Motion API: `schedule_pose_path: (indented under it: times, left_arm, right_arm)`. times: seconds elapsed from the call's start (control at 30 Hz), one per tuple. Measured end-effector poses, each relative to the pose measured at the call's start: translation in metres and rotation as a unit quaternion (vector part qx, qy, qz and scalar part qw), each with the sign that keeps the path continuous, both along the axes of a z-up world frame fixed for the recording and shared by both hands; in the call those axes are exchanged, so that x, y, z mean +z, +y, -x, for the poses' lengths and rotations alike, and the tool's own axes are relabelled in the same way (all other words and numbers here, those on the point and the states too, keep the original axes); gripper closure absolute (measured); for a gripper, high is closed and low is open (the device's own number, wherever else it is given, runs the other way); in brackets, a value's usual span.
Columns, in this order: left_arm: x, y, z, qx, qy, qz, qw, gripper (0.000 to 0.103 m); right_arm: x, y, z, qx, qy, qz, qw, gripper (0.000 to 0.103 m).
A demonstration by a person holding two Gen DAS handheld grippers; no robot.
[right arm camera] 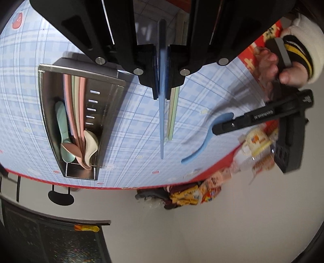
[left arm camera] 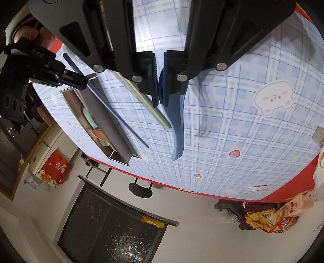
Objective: Organize utensils
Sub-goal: 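Lift the blue chopstick and blue spoon and carry them over the basket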
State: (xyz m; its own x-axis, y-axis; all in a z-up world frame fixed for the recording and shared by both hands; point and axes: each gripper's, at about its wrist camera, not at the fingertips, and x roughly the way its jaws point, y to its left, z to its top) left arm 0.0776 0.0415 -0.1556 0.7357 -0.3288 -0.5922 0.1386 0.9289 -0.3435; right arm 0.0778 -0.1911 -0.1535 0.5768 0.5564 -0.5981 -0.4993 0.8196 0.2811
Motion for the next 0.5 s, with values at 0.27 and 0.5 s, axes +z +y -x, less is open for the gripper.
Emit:
schedule_pose_path:
  times: [0.27,0.5]
  left_arm:
    - [0.032,-0.016,-0.007,-0.020,-0.017,0.020,0.9995,0.094]
    - [0.054,-0.083,-0.044,-0.071,-0.012,0.024,0.9972,0.094]
  right_arm:
    - [0.025,-0.051,-0.023,-0.063,-0.022,-0.056,0.996,0.096]
    - [0.021,-0.100,-0.068,-0.150,-0.011,-0.105,0.983,0.096]
